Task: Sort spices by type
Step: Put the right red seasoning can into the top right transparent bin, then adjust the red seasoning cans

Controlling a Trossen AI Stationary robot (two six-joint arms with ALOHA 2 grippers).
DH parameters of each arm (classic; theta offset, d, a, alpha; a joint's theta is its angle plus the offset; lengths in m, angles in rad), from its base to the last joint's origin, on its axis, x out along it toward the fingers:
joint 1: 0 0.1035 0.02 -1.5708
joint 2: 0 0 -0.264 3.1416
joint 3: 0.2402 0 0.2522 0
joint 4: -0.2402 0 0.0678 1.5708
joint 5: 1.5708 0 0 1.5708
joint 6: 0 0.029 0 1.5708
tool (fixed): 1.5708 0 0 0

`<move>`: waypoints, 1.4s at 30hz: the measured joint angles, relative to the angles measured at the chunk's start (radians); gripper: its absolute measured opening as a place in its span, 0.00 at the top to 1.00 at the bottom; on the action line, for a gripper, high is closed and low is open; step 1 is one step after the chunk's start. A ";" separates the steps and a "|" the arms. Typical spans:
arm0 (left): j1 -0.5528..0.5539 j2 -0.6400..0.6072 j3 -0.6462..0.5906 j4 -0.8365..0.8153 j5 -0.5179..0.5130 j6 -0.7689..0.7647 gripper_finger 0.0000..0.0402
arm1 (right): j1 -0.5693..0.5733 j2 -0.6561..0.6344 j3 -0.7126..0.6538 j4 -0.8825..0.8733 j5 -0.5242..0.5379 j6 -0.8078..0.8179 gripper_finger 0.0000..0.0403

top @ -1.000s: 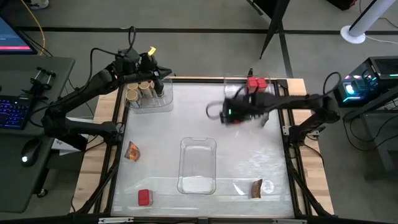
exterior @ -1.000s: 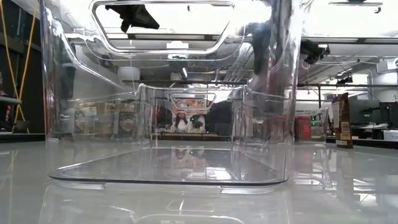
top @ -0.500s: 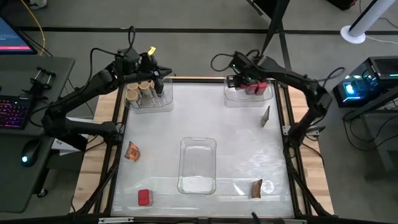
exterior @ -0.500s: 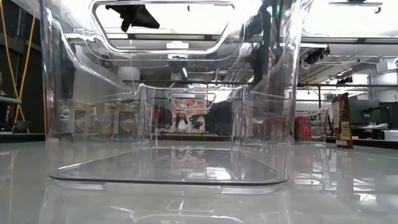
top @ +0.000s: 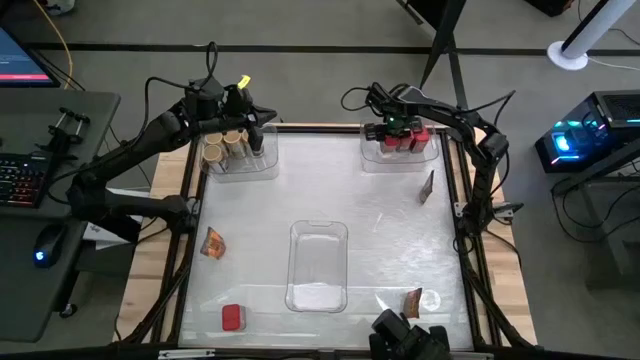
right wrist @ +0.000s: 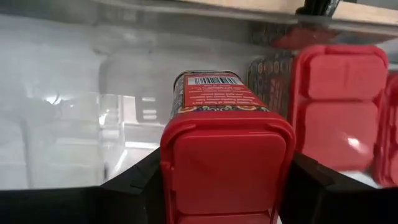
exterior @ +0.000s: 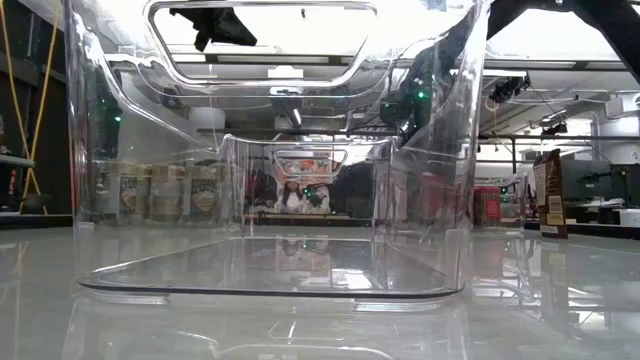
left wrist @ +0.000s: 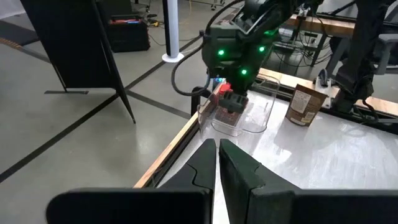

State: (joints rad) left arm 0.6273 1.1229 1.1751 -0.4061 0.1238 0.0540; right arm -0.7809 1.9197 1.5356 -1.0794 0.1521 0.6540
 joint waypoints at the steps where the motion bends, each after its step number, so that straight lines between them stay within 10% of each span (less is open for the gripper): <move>1: 0.000 0.000 0.000 0.000 0.000 0.000 0.98 | -0.003 0.005 0.000 0.007 0.001 0.000 0.49; 31: 0.000 0.000 0.000 -0.001 0.000 -0.024 0.98 | -0.009 -0.086 0.000 0.037 0.045 -0.074 0.25; 38: 0.000 0.000 0.000 -0.027 0.000 -0.025 0.98 | 0.052 -0.142 0.002 -0.128 0.071 -0.150 0.28; 42: 0.000 0.000 0.000 -0.039 0.000 -0.025 0.98 | 0.084 -0.143 -0.028 -0.227 0.164 -0.189 0.47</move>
State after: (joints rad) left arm 0.6277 1.1231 1.1755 -0.4450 0.1236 0.0288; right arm -0.6971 1.7763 1.5081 -1.3063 0.3160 0.4648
